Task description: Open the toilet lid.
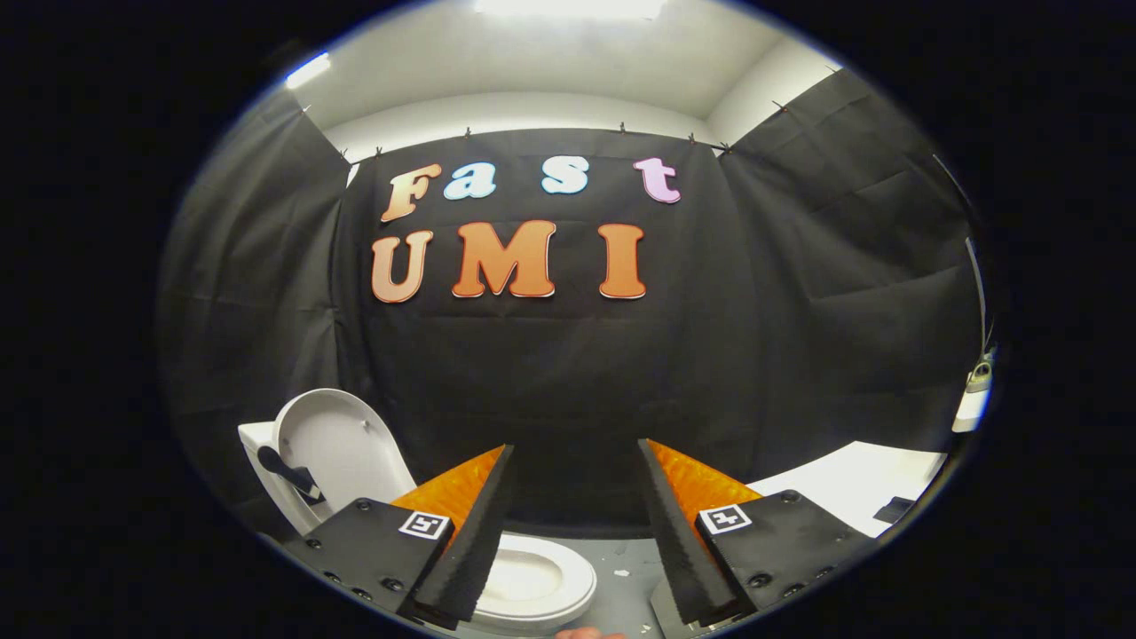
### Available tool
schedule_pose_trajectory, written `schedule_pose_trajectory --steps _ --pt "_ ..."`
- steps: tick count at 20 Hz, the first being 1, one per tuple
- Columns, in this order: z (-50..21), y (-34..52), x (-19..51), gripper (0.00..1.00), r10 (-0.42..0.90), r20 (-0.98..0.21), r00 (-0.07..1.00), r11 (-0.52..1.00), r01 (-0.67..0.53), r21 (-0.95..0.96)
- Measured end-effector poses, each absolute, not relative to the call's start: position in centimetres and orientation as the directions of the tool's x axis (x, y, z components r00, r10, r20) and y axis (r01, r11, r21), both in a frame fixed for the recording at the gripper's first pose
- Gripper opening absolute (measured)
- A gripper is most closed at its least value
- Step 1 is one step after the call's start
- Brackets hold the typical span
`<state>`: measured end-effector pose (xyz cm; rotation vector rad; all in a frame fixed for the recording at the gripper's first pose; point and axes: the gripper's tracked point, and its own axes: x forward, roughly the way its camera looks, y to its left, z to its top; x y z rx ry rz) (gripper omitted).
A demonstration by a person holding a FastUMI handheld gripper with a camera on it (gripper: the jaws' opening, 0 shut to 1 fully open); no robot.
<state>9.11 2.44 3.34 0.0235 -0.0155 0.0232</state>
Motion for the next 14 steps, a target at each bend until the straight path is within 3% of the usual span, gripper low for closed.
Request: schedule_pose_trajectory --steps 14 --pt "-1.0 0.1 8.2 0.87 -0.051 -0.031 0.998 0.999 0.051 0.003"
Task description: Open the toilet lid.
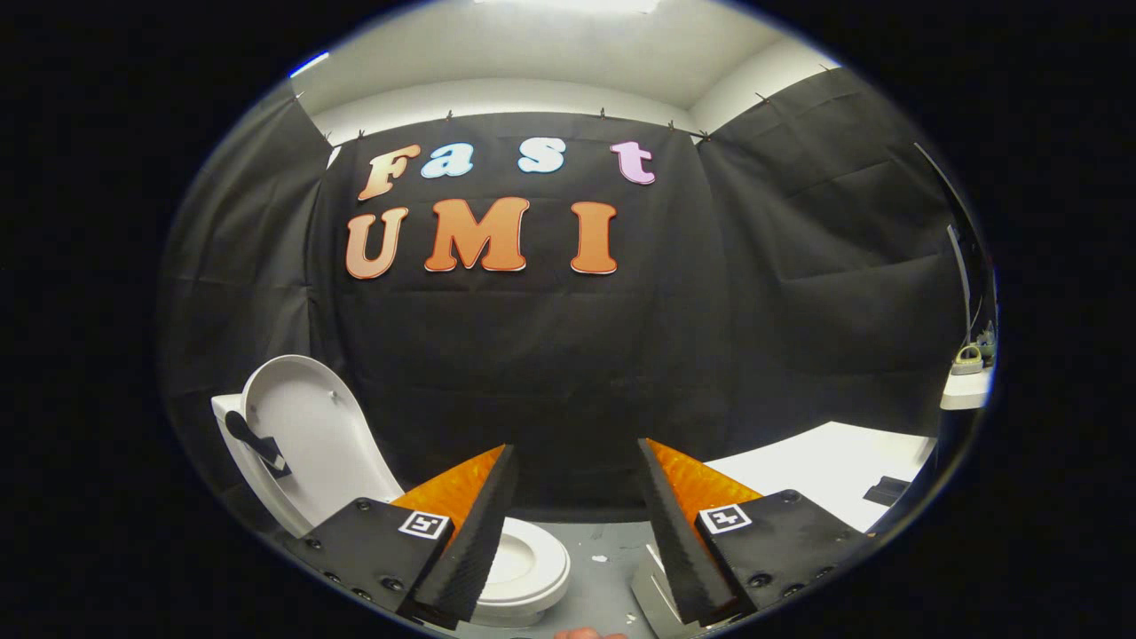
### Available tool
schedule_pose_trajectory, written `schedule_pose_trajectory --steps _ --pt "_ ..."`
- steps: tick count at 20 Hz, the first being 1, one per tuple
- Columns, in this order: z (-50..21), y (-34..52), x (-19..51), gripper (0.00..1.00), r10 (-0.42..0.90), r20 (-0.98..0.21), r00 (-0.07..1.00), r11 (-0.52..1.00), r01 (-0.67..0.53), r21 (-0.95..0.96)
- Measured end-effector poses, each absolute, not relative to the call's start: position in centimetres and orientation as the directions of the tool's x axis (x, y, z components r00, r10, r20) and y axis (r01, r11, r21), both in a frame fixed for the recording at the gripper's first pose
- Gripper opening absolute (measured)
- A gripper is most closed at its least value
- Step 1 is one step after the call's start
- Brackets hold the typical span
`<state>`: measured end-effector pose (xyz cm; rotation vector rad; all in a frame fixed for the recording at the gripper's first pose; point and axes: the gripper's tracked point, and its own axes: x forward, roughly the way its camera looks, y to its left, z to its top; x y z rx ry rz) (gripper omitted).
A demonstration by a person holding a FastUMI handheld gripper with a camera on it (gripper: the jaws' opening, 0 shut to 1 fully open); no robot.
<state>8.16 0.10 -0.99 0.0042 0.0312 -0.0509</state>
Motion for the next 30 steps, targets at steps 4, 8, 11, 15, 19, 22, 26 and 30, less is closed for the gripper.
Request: schedule_pose_trajectory --steps 4,8,11,15,19,22,26,30 --pt "-0.9 0.3 8.0 0.87 -0.053 -0.028 0.998 0.999 0.054 0.003" --pt "-1.6 0.2 8.3 0.87 -0.056 -0.048 0.997 0.998 0.056 -0.007" --pt "-2.2 0.1 8.4 0.87 -0.057 -0.068 0.996 0.998 0.057 -0.003" --pt "-2.0 0.1 8.3 0.87 -0.060 -0.059 0.996 0.998 0.059 -0.009" --pt "-2.1 0.0 8.3 0.87 -0.060 -0.064 0.996 0.998 0.059 -0.009" --pt "-2.0 0.0 8.3 0.87 -0.061 -0.063 0.996 0.998 0.061 -0.009" --pt "-2.2 0.0 8.3 0.87 -0.061 -0.069 0.996 0.998 0.061 -0.006" --pt "-2.5 0.0 8.3 0.87 -0.062 -0.077 0.995 0.998 0.062 -0.003"
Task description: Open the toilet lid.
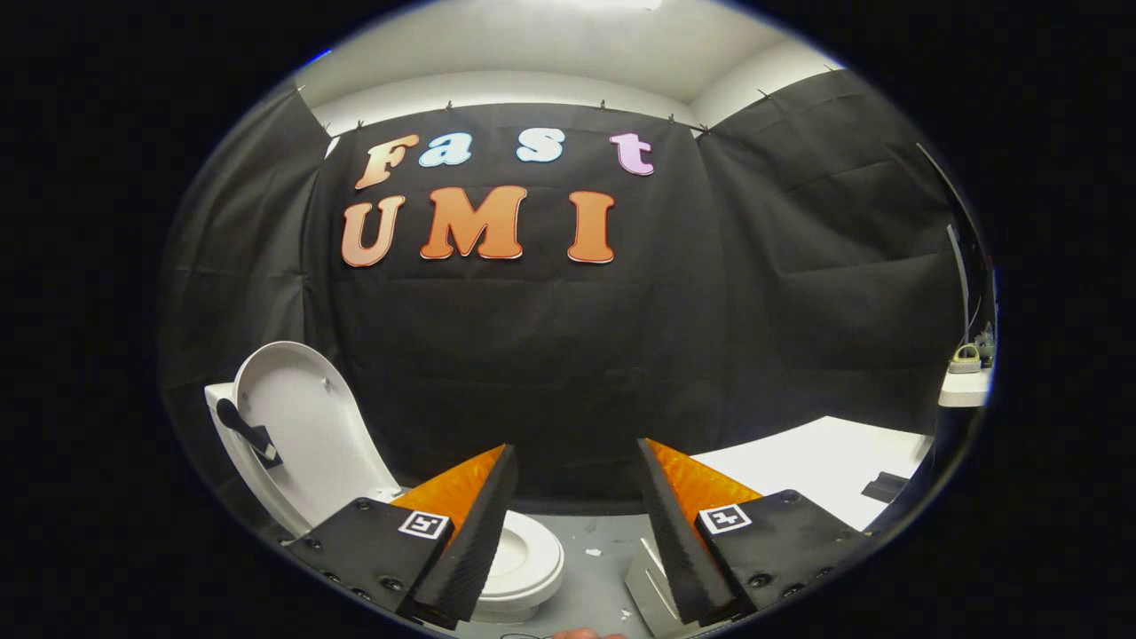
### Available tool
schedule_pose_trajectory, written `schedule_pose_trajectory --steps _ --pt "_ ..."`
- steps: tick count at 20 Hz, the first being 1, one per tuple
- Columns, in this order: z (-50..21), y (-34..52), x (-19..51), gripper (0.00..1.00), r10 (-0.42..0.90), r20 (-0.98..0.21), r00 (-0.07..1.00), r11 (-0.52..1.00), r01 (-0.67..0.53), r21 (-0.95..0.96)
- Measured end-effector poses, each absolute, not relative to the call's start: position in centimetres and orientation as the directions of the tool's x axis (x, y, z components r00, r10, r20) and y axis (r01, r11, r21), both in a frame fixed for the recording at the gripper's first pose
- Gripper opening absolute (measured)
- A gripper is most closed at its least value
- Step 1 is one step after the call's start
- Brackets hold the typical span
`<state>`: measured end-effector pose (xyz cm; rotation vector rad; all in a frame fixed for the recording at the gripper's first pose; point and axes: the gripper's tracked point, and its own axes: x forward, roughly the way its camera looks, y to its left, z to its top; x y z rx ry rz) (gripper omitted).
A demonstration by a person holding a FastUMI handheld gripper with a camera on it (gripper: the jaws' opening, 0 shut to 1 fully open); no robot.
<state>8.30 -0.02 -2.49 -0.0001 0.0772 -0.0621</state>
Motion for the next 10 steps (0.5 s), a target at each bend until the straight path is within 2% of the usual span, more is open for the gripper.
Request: schedule_pose_trajectory --steps 10 --pt "-2.55 0.18 8.25 0.87 -0.058 -0.081 0.995 0.998 0.057 -0.004"
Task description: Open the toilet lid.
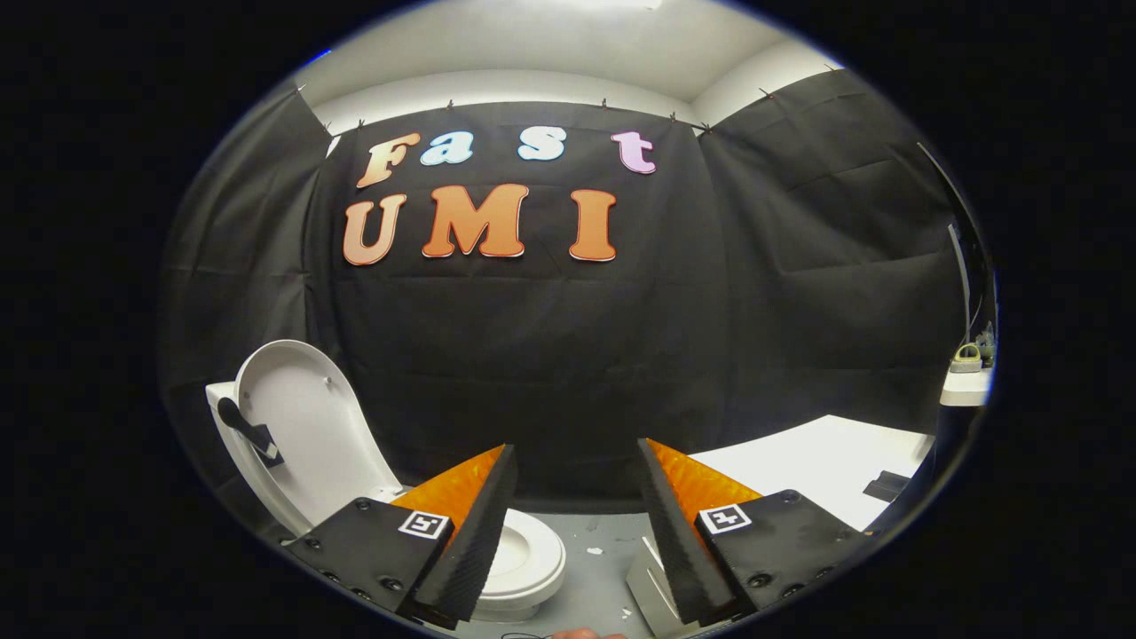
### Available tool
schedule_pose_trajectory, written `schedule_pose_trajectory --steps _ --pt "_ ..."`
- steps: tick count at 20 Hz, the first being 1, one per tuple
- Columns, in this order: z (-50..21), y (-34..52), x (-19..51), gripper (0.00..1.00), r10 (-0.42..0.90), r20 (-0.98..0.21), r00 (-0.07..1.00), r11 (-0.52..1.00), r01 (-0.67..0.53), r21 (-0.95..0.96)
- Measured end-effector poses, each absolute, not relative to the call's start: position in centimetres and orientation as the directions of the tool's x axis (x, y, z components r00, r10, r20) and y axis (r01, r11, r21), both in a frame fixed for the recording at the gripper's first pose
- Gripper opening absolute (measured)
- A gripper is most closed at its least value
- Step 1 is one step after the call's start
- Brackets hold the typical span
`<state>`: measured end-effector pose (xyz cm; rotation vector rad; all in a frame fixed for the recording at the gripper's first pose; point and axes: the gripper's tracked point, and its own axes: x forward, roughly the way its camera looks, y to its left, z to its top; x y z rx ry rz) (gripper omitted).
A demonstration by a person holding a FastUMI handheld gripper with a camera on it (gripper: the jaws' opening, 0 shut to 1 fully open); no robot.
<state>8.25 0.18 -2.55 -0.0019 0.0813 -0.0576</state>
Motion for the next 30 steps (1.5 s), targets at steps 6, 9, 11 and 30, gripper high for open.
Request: schedule_pose_trajectory --steps 6,9,11,30 --pt "-2.42 0.31 8.22 0.87 -0.057 -0.078 0.995 0.998 0.056 -0.007" --pt "-2.35 0.32 8.23 0.87 -0.056 -0.076 0.996 0.998 0.055 -0.008" --pt "-2.39 0.32 8.22 0.87 -0.055 -0.075 0.996 0.998 0.055 -0.009" --pt "-2.57 0.30 8.32 0.87 -0.054 -0.080 0.995 0.999 0.054 -0.010"
